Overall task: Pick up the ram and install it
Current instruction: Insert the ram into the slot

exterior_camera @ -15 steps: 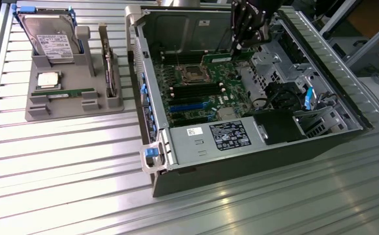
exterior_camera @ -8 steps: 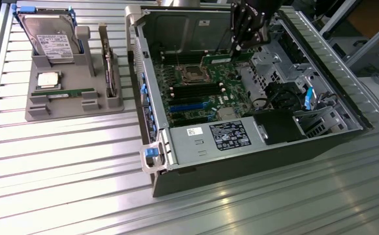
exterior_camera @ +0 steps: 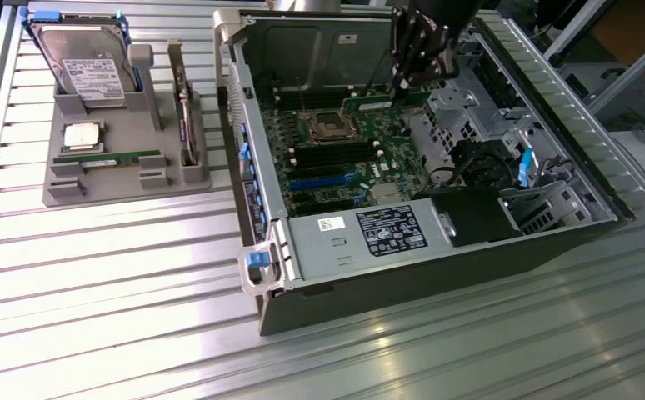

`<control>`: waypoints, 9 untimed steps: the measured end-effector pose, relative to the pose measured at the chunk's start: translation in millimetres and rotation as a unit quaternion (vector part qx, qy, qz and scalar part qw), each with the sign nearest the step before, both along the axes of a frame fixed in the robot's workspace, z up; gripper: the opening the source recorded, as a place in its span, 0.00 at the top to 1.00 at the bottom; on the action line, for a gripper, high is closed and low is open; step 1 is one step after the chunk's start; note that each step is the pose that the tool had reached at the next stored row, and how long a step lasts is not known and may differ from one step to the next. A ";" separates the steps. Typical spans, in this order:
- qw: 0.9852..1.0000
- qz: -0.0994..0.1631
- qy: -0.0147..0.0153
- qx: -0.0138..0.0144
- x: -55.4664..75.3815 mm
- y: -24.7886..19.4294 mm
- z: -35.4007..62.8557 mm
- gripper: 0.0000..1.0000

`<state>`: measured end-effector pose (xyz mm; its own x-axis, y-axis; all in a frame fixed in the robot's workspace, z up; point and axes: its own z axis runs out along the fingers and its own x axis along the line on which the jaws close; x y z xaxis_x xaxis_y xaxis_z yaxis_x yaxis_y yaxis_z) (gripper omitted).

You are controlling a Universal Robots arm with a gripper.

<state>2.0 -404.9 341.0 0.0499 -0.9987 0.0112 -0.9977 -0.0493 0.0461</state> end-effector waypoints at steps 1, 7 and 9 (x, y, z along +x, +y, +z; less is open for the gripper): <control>1.000 0.000 0.000 0.000 0.0 0.0 -0.4 0.88; 1.000 0.000 0.000 0.000 0.0 0.0 -3.4 0.88; 1.000 0.000 0.000 0.000 0.0 0.0 -3.9 0.88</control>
<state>2.0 -404.9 337.1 0.0499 -0.9987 0.0113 -0.9977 -0.0493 0.0462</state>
